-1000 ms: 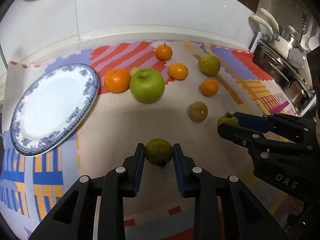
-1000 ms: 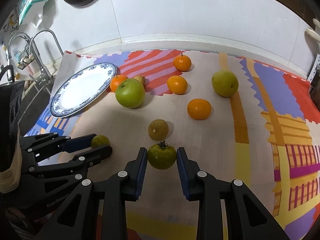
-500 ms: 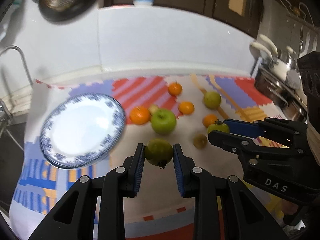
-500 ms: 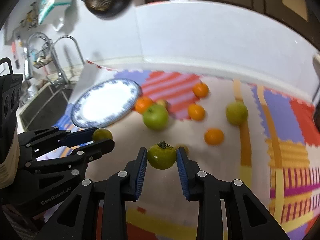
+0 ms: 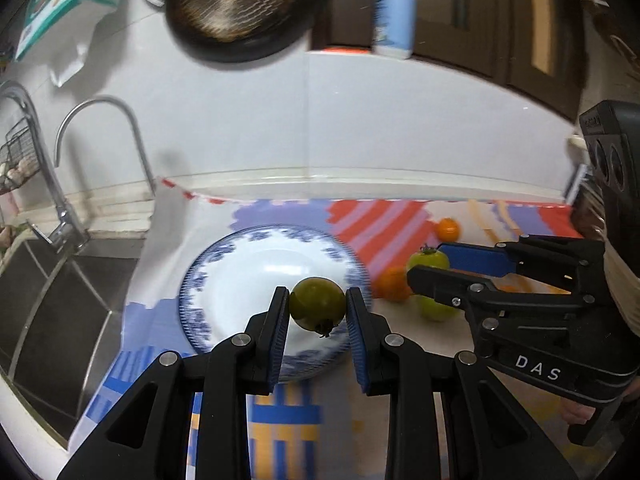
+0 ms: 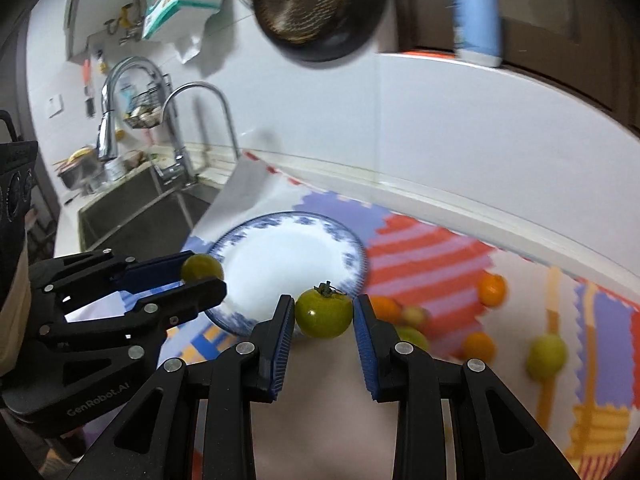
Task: Organize fruits
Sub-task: 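Lower both held fruits onto the blue-and-white plate and open both tools, then lift both tools off the plate and move them back over the fruits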
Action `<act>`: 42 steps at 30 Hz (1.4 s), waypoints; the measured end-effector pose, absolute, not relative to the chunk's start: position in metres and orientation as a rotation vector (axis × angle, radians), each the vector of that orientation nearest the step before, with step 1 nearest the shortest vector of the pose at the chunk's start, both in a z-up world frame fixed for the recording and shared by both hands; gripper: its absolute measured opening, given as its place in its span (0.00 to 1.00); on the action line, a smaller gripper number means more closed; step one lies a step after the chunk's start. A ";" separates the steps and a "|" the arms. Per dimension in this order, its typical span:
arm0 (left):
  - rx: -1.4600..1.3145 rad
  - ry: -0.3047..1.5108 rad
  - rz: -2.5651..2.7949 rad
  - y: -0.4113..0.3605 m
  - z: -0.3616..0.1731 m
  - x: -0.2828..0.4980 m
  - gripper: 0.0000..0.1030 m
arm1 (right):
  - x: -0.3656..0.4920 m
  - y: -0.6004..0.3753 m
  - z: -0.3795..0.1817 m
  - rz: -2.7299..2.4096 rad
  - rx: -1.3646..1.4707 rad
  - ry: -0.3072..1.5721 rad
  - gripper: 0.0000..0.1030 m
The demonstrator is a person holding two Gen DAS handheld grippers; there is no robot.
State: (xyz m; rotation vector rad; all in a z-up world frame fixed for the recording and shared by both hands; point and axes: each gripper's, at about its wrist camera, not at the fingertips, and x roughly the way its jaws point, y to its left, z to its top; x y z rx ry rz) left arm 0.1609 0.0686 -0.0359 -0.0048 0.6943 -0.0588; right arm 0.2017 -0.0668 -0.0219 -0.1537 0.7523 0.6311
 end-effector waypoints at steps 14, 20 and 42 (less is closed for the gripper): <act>-0.086 0.887 0.013 0.122 -0.106 0.211 0.28 | 0.255 0.002 -0.090 0.700 -0.191 0.925 0.31; -0.094 0.905 0.019 0.126 -0.115 0.220 0.28 | 0.264 0.011 -0.104 0.701 -0.200 0.960 0.31; -0.052 0.702 0.010 0.090 -0.041 0.166 0.57 | 0.226 -0.047 -0.036 0.597 -0.139 0.773 0.41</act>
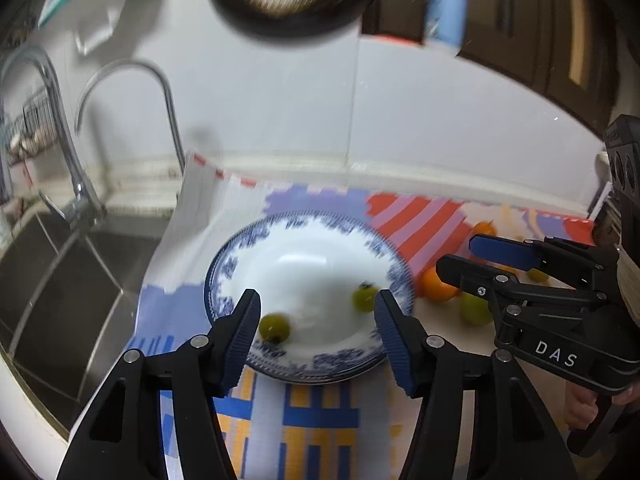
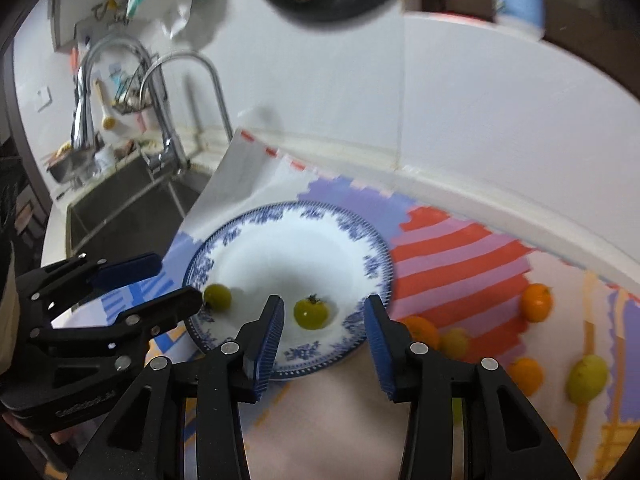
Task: Organize fruits
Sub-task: 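Lift both tools off the plate and move them back over the fruits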
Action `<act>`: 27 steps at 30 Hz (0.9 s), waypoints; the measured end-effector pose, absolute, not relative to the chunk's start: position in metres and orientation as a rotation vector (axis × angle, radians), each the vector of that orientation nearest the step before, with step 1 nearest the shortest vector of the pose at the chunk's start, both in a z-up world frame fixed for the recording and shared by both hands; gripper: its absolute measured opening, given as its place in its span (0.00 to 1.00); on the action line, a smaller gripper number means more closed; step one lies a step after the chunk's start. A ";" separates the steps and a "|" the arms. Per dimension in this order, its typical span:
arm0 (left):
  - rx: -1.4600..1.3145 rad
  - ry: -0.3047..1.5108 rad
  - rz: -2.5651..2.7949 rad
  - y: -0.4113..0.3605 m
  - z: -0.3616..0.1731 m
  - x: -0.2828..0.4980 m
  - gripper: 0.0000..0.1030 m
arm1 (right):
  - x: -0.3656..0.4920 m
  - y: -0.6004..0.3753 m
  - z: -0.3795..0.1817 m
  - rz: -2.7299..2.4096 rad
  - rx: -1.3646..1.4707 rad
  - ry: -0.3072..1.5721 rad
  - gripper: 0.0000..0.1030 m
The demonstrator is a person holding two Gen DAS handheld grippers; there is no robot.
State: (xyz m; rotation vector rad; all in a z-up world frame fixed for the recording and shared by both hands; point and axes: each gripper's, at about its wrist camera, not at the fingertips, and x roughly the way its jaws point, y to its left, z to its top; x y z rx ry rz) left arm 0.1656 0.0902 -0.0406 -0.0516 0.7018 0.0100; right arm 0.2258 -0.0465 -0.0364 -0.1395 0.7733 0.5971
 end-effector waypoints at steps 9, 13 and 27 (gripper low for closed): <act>-0.023 0.574 -0.074 0.049 0.000 0.143 0.71 | 0.196 -0.099 0.010 0.507 -0.111 0.657 0.50; 0.015 0.539 -0.107 0.027 0.007 0.139 0.74 | 0.186 -0.123 0.023 0.461 -0.104 0.619 0.53; 0.066 0.549 -0.309 -0.047 -0.010 0.150 0.74 | 0.172 -0.202 0.021 0.305 -0.121 0.608 0.55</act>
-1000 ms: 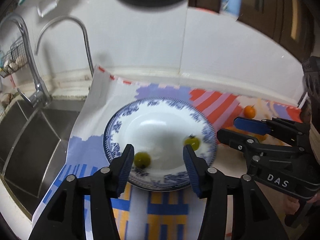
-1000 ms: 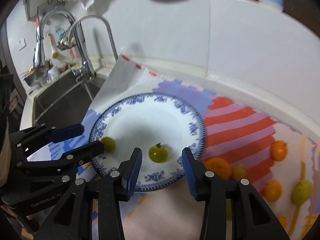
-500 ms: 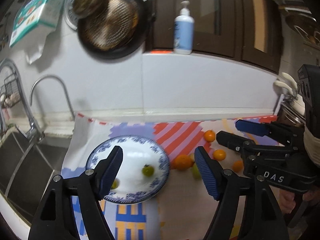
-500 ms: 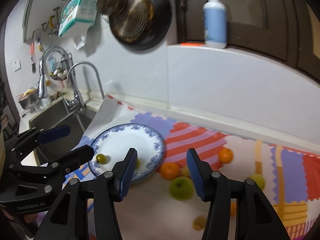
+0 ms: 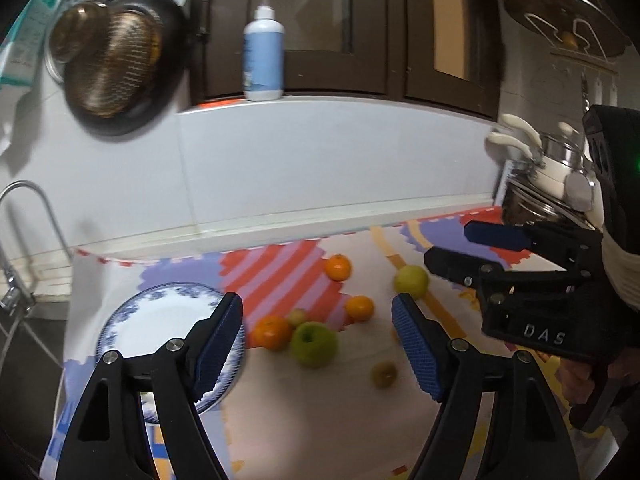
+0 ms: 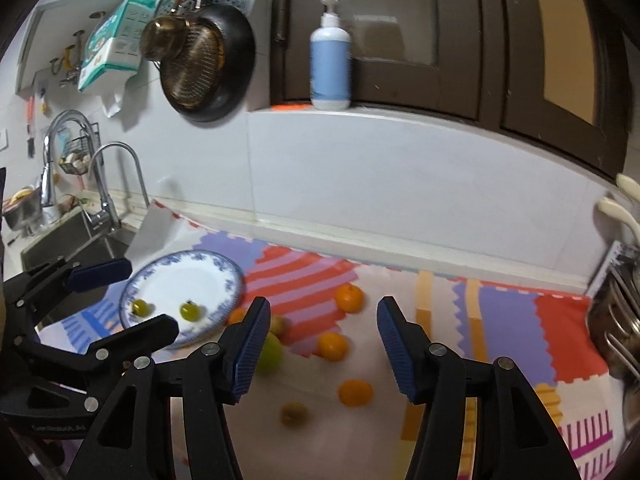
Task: Organize fruits
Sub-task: 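Lift both tools off the plate and move them back over the fruits, then grasp a small brown fruit with the left tool while the right tool grasps a tangerine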
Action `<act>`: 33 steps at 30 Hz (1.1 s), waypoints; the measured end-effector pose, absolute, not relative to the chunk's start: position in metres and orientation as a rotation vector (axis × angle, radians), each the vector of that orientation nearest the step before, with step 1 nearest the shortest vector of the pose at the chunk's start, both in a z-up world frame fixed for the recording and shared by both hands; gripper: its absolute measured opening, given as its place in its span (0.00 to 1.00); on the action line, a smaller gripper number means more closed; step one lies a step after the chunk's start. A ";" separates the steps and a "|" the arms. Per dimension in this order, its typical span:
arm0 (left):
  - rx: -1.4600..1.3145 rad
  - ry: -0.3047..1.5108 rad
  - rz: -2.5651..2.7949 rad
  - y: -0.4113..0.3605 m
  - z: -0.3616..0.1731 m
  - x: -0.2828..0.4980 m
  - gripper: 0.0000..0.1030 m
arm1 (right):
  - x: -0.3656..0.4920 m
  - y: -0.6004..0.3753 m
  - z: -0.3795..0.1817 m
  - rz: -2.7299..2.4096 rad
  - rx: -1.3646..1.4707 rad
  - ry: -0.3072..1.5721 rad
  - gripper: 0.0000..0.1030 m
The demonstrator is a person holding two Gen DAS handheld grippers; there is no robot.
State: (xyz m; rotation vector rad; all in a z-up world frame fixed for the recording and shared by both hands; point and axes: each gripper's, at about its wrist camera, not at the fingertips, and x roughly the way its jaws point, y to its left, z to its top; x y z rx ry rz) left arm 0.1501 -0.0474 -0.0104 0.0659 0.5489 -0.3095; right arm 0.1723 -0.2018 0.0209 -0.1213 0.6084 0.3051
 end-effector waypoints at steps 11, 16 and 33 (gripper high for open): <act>0.148 0.672 -0.425 -0.086 -0.060 0.167 0.72 | 0.187 -0.226 -0.026 0.323 -0.158 0.748 0.55; 0.157 0.740 -0.459 -0.095 -0.082 0.175 0.65 | 0.193 -0.230 -0.050 0.337 -0.165 0.806 0.55; 0.129 0.885 -0.549 -0.110 -0.119 0.195 0.40 | 0.219 -0.230 -0.095 0.390 -0.142 0.930 0.48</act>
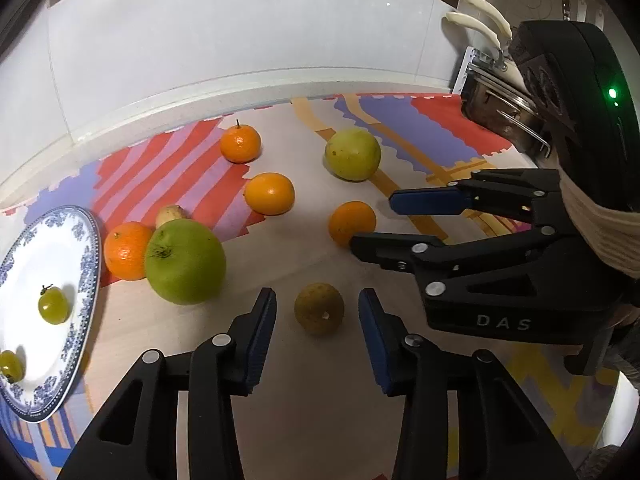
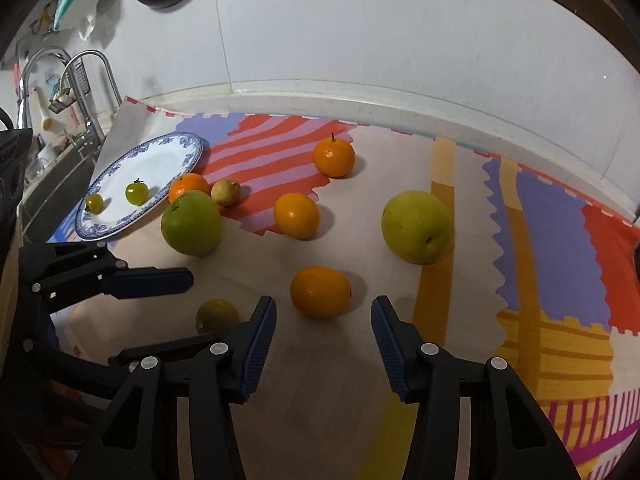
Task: Organize fruits
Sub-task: 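Grasp a small brown fruit with the left tool while the right tool grasps a tangerine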
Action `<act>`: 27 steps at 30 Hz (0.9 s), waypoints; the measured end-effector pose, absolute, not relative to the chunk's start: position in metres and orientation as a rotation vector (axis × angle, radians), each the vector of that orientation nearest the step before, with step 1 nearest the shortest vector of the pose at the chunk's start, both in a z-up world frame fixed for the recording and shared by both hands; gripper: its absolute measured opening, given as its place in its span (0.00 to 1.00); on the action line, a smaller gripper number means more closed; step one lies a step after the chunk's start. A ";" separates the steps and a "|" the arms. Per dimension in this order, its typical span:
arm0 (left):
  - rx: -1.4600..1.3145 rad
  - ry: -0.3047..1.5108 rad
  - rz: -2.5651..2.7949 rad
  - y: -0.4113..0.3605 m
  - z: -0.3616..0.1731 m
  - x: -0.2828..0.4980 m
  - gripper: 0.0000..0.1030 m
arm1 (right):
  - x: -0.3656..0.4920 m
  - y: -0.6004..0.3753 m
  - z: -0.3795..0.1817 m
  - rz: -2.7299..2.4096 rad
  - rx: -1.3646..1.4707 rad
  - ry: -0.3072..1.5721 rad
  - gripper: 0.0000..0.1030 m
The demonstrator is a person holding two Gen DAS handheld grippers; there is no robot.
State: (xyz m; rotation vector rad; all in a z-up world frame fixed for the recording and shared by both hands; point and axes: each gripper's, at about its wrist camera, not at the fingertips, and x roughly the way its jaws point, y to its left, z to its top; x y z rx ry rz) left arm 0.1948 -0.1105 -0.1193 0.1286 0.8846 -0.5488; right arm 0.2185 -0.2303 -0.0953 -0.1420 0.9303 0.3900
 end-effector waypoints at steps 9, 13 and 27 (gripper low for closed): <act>0.115 0.907 -0.565 -0.112 -0.124 0.201 0.27 | 0.230 -0.227 -0.104 0.398 -0.116 0.951 0.44; 0.109 0.894 -0.550 -0.109 -0.120 0.200 0.27 | 0.231 -0.225 -0.106 0.400 -0.118 0.956 0.42; 0.088 0.853 -0.480 -0.093 -0.108 0.203 0.27 | 0.234 -0.220 -0.108 0.390 -0.124 0.958 0.37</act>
